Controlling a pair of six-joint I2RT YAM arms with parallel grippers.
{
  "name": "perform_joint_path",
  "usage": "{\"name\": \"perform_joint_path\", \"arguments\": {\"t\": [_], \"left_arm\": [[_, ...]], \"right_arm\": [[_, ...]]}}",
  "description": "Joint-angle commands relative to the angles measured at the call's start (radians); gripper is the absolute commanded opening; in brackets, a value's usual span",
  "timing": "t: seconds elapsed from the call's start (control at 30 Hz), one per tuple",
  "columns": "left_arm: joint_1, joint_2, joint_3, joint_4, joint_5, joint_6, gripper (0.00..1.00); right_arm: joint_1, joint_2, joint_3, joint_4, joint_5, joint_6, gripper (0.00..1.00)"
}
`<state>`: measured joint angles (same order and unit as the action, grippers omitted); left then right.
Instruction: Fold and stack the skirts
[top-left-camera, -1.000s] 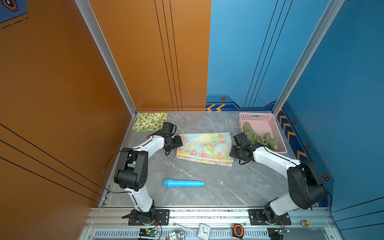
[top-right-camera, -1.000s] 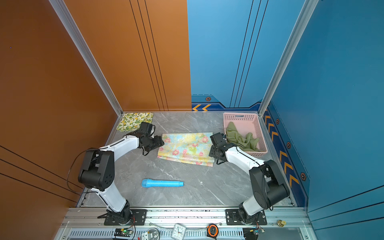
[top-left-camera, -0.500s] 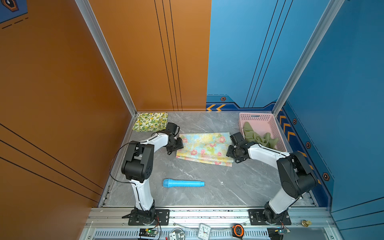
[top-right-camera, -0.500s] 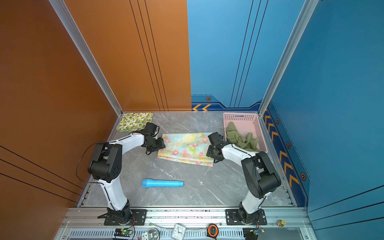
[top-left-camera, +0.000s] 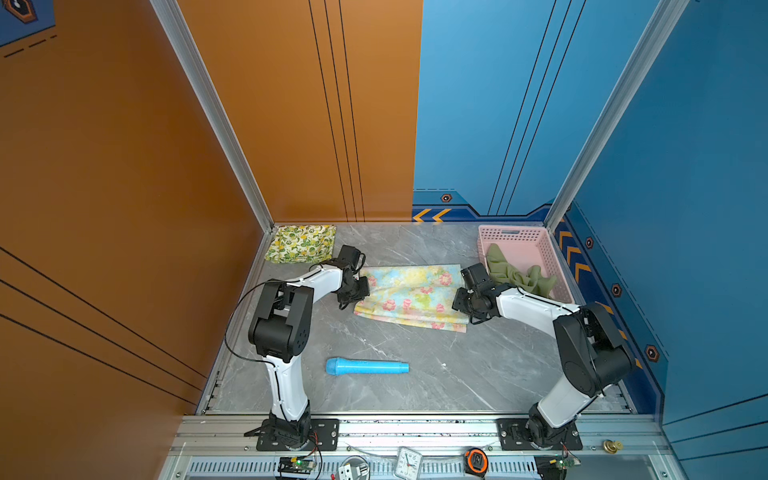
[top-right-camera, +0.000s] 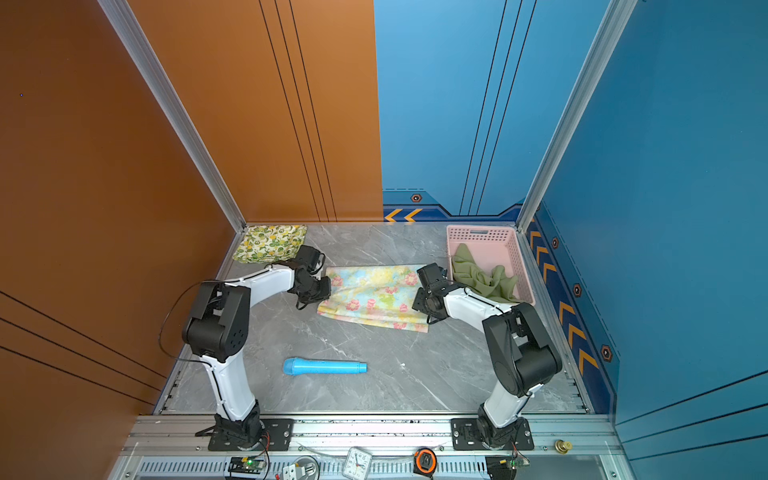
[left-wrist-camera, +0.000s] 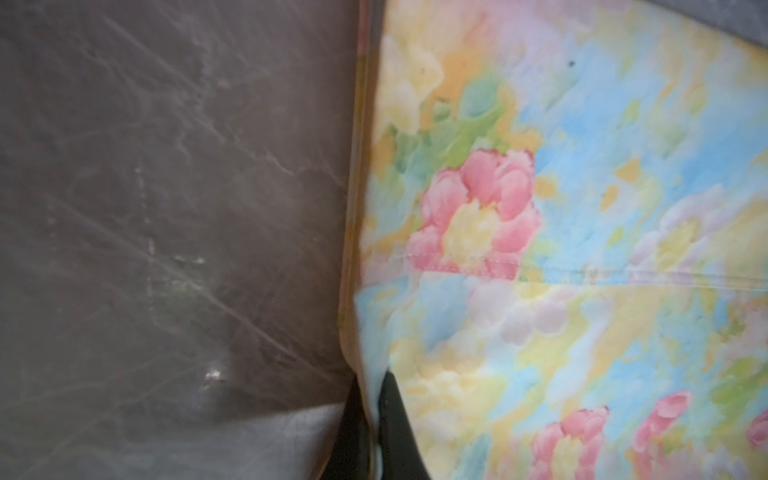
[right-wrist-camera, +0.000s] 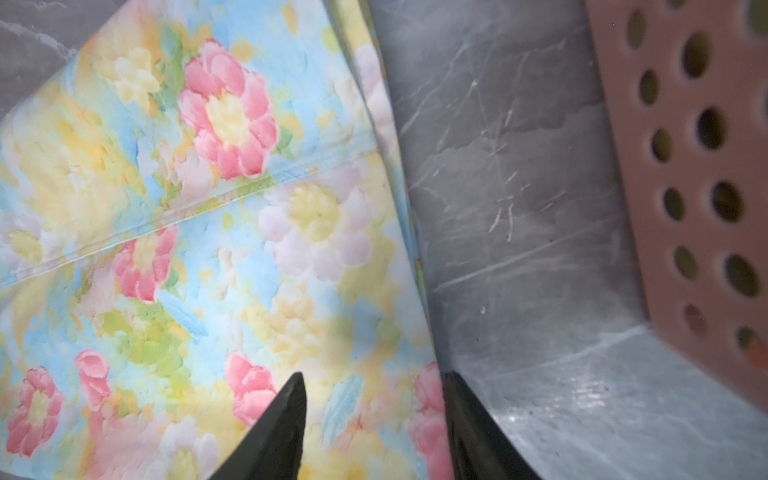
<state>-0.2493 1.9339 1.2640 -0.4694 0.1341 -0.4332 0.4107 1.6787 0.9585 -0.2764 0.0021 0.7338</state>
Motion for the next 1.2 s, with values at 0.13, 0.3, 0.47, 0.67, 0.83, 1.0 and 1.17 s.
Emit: {"name": "perform_joint_path", "arguments": {"t": [0.13,0.3,0.47,0.67,0.83,1.0,1.17], "left_arm": [[0.028,-0.072,0.074,-0.150,-0.158,0.097,0.00],[0.001,-0.104,0.145,-0.215,-0.255,0.167,0.00],[-0.038,-0.138,0.199,-0.245,-0.368,0.233,0.00],[-0.140,-0.153,0.252,-0.250,-0.542,0.345,0.00],[-0.231,-0.142,0.289,-0.248,-0.620,0.406,0.00],[-0.314,-0.118,0.325,-0.249,-0.654,0.450,0.00],[-0.381,-0.094,0.353,-0.248,-0.638,0.466,0.00]], "right_arm": [[-0.004,0.018,-0.008,0.016,0.026,0.024,0.54],[-0.004,0.053,0.029,0.035,0.012,0.054,0.52],[0.011,0.086,0.035,0.121,-0.019,0.117,0.50],[0.053,0.143,0.027,0.262,-0.063,0.200,0.45],[0.088,0.202,0.029,0.366,-0.091,0.270,0.39],[0.109,0.250,0.034,0.428,-0.111,0.320,0.24],[0.122,0.280,0.031,0.478,-0.117,0.349,0.13]]}}
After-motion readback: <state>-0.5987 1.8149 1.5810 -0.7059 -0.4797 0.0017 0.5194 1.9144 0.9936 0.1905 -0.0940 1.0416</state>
